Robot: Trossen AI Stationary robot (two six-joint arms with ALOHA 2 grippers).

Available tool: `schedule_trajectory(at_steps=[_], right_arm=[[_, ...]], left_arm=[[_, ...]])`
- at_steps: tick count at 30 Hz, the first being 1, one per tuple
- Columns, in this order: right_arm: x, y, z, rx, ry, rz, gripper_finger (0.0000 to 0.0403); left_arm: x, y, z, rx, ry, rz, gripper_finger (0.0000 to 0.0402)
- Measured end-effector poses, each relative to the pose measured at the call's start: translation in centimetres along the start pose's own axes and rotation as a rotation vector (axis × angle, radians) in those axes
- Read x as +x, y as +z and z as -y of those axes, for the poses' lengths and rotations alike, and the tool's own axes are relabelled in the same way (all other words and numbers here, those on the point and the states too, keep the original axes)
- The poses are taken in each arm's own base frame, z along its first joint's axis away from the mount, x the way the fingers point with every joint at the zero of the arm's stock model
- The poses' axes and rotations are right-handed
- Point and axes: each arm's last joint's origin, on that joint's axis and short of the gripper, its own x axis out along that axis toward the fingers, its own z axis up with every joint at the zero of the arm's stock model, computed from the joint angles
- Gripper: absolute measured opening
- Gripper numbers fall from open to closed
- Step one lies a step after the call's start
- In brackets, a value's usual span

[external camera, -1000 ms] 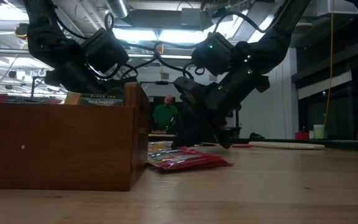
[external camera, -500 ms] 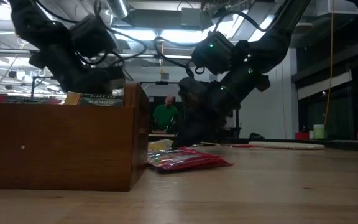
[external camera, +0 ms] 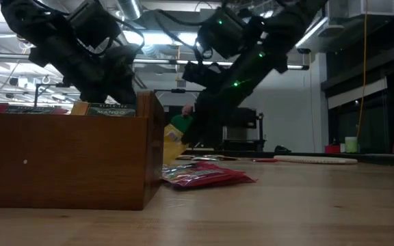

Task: Pick & Place Tea
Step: Put the yellow tea bag into the right section of the wooden organizer

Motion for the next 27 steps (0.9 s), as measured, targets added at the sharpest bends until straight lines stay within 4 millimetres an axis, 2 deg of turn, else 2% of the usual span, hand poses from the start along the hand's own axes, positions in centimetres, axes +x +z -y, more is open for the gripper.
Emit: schedule_trajectory(at_steps=[5, 12, 19, 27], right_arm=[[-0.7, 1.1, -0.2, -0.169, -0.240, -0.075, 0.0001], [-1.7, 1.8, -0.7, -0.309, -0.596, -0.126, 0.0001], [-2.2, 3.2, -0.5, -0.340, -0.705, -0.119, 0.0001], [-2.9, 5.4, -0.2, -0.433, -0.755, -0.113, 0.0002]], left_arm=[[0.0, 0.7, -0.1, -0.096, 0.003, 0.065, 0.0218], [-0.4, 3.2, 0.2, -0.333, -0.081, 0.317, 0.0228], [-1.5, 5.6, 1.5, -0.446, -0.306, 0.525, 0.0228], [-1.8, 6.3, 1.4, -0.529, -0.362, 0.551, 0.0224]])
